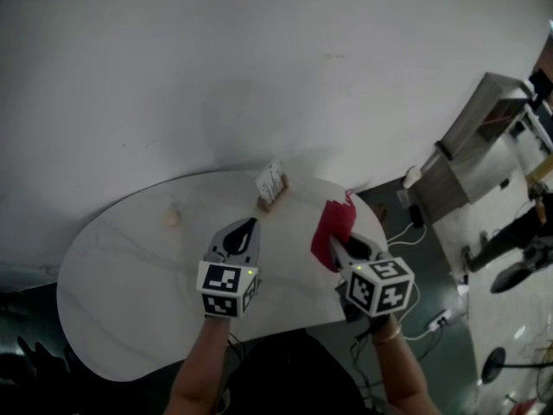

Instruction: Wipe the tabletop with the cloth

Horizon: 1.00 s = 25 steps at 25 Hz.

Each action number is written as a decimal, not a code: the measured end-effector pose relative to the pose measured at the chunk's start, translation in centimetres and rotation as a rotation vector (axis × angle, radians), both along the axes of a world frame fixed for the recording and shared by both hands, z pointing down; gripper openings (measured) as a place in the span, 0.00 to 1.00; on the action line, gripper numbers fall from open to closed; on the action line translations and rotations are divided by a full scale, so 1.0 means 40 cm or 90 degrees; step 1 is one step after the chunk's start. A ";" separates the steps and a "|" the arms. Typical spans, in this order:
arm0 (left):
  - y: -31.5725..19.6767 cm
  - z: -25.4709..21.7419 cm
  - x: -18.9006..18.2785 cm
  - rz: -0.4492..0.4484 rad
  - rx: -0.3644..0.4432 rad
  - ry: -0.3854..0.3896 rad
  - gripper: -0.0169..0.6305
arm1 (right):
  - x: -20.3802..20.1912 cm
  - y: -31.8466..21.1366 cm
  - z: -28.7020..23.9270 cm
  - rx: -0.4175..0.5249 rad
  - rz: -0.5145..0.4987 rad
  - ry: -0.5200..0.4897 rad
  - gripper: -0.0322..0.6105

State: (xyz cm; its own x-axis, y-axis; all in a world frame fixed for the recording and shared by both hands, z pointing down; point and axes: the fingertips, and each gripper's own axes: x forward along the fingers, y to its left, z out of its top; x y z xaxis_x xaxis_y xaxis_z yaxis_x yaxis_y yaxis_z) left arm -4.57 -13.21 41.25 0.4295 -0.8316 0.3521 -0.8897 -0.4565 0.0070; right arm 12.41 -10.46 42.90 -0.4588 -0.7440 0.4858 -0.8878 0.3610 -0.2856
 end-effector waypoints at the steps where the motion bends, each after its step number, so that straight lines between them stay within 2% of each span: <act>1: 0.009 -0.005 -0.001 0.000 0.001 0.002 0.03 | -0.002 0.007 -0.002 0.003 0.000 -0.001 0.12; 8: 0.057 -0.023 -0.021 -0.006 0.008 0.026 0.03 | -0.011 0.041 -0.036 0.045 0.024 -0.015 0.12; 14: 0.084 -0.024 -0.043 -0.011 0.009 0.037 0.03 | -0.004 0.062 -0.070 0.100 0.036 0.012 0.12; 25: 0.098 -0.019 -0.049 -0.008 0.005 0.053 0.03 | -0.014 0.080 -0.070 0.121 0.044 0.022 0.12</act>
